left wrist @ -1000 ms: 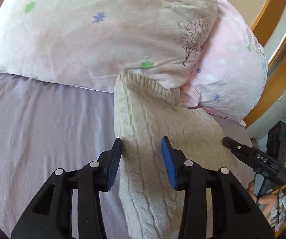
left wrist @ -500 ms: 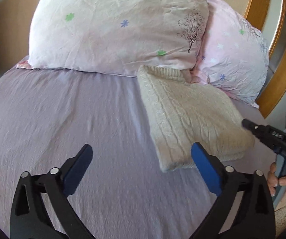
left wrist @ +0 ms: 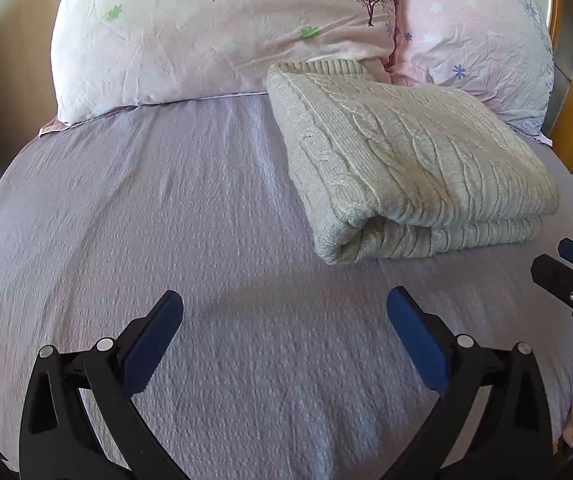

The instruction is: Fold small clothes

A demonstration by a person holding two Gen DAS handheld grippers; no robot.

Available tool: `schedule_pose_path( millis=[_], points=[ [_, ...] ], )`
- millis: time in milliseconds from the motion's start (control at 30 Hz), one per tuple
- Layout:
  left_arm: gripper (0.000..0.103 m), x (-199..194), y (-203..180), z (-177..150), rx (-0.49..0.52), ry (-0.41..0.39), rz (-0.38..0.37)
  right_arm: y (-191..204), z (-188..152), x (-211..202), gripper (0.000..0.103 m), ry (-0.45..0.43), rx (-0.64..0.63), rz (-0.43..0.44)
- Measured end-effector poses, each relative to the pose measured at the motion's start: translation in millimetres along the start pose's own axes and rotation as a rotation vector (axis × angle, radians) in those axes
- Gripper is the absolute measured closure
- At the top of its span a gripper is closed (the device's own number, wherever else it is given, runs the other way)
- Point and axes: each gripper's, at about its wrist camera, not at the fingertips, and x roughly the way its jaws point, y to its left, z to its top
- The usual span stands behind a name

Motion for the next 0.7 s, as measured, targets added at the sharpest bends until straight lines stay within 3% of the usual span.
schedule_pose_path(
  millis=[167,333,567,700],
  points=[
    [0.001,5,2,3,0.0,0.039,0.021,8,2,15,0.002,0.059,0.009,-0.044],
    [0.001,5,-2,4,0.026,0.049,0.021,8,-1,15,0.002,0.067,0.013,-0.021],
    [0.001,5,-2,4,0.034,0.058,0.019,25,-2,23,0.002,0.114,-0.081,-0.12],
    [0.001,6,-2,4,0.036,0.06,0.016,26,-1,23,0.002,0.117,-0.087,-0.122]
  ],
)
